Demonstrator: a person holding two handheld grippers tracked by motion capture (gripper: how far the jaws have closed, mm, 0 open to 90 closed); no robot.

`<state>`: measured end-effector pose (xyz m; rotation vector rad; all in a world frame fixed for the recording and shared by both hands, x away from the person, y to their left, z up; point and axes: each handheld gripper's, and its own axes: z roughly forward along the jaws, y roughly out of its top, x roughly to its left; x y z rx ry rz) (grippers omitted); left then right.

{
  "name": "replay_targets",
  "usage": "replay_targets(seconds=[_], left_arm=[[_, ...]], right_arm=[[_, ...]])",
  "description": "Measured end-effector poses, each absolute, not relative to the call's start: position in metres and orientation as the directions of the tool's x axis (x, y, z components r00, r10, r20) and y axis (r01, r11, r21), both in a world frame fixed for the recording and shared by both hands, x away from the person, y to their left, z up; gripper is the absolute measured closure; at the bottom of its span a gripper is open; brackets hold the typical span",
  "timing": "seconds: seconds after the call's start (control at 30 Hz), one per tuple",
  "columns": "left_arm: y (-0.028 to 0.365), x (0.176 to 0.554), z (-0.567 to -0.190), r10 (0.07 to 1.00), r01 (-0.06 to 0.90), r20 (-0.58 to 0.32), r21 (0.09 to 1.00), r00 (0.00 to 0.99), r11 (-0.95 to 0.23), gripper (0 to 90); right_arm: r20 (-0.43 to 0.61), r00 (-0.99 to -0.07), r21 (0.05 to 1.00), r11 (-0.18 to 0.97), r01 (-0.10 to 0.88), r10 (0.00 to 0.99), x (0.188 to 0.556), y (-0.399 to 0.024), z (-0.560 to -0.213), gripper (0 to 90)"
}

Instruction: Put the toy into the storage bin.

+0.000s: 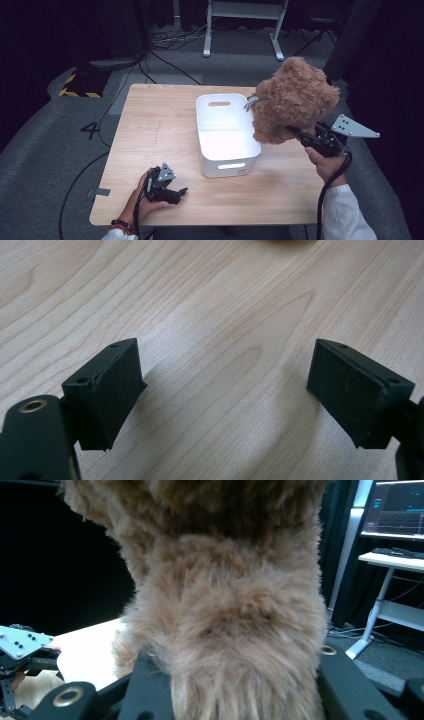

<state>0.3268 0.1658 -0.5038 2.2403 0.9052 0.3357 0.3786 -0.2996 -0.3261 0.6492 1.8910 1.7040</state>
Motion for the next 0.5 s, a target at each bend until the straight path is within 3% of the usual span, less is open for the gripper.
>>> replay_targets(seconds=[0.5], left_arm=[[0.166,0.327,-0.504,0.689,0.512,-0.018,0.684,0.724,-0.52,14.7]], right_arm=[[-0.079,-0.804,0.99,0.138,0.004,0.589,0.388,-0.257,-0.322,62.9]])
